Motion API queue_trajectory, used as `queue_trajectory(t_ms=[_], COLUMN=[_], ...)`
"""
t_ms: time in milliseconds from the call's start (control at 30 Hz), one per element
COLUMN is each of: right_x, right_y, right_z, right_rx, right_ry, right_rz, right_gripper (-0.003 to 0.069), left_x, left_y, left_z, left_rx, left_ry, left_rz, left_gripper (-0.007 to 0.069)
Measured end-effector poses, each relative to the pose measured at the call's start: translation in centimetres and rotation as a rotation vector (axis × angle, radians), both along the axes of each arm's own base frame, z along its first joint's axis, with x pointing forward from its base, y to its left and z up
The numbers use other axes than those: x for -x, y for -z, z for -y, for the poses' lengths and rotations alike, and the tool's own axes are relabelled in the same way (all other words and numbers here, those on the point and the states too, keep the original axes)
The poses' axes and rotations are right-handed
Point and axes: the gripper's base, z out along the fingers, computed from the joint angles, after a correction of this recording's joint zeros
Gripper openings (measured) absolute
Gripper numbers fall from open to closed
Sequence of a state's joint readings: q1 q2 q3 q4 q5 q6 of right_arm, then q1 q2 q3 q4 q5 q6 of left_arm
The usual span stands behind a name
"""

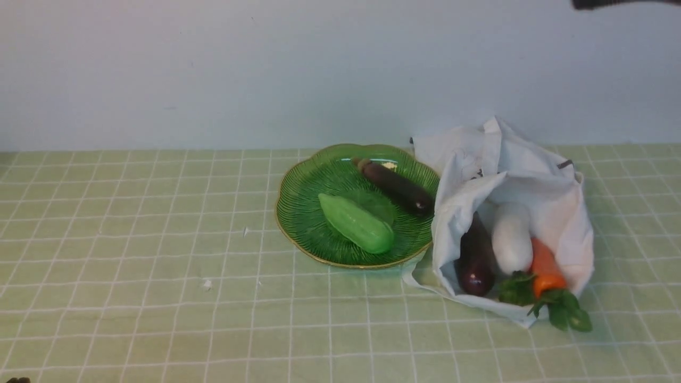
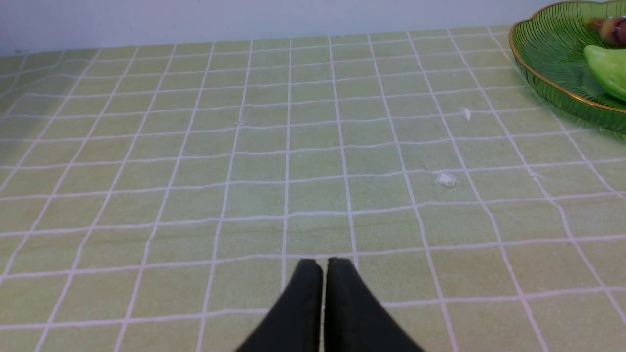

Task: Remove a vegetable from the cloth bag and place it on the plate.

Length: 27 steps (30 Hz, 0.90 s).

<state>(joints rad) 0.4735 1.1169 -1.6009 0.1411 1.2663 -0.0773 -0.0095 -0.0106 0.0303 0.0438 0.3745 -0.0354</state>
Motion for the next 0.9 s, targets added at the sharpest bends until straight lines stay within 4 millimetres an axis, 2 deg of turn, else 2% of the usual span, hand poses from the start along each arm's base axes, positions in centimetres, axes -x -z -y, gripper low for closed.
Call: queue_trajectory(t_ms=[67,133,167,267,300,367,400,567,900], right_x=[3.1,5.4,6.8,9.2,9.4,9.7,9.8,9.2,9.1], right_y=[0.8,2.9,4.3,8.0,10.1,11.7,14.0,16.9,17.4], right_z=[1.7,3.0,3.7,5.3,5.5,5.7,5.9,5.7,5.6], right_rx=[-0.013,-0.051,-0.096,-0.227,-0.257,-0.292,-0.328,-0.326,-0.324], right_ry=[0.008,0.022,0.032,0.063,0.075,0.086,0.099,0.110,0.112], right_rz=[0.040,0.110,0.184,0.402,0.451,0.511,0.571,0.568,0.566], right_gripper=[-0.0015,-0.0015,-0.0015,-0.0015,-0.0015,-0.0015,-0.0015,-0.0015,-0.0015], left_x=[0.0,0.0,0.0,0.0,0.0,0.0,0.0,0.0,0.0], left_y=[0.0,0.0,0.0,0.0,0.0,0.0,0.0,0.0,0.0], left_z=[0.0,0.0,0.0,0.0,0.0,0.0,0.0,0.0,0.0], left_rx=[0.000,0.000,0.000,0.000,0.000,0.000,0.000,0.000,0.000], left_ry=[0.000,0.000,0.000,0.000,0.000,0.000,0.000,0.000,0.000], left_rz=[0.000,0.000,0.000,0.000,0.000,0.000,0.000,0.000,0.000], left_gripper=[-0.0005,-0.0005,-0.0005,-0.0005,-0.0005,-0.0005,-0.0005,-0.0005,-0.0005])
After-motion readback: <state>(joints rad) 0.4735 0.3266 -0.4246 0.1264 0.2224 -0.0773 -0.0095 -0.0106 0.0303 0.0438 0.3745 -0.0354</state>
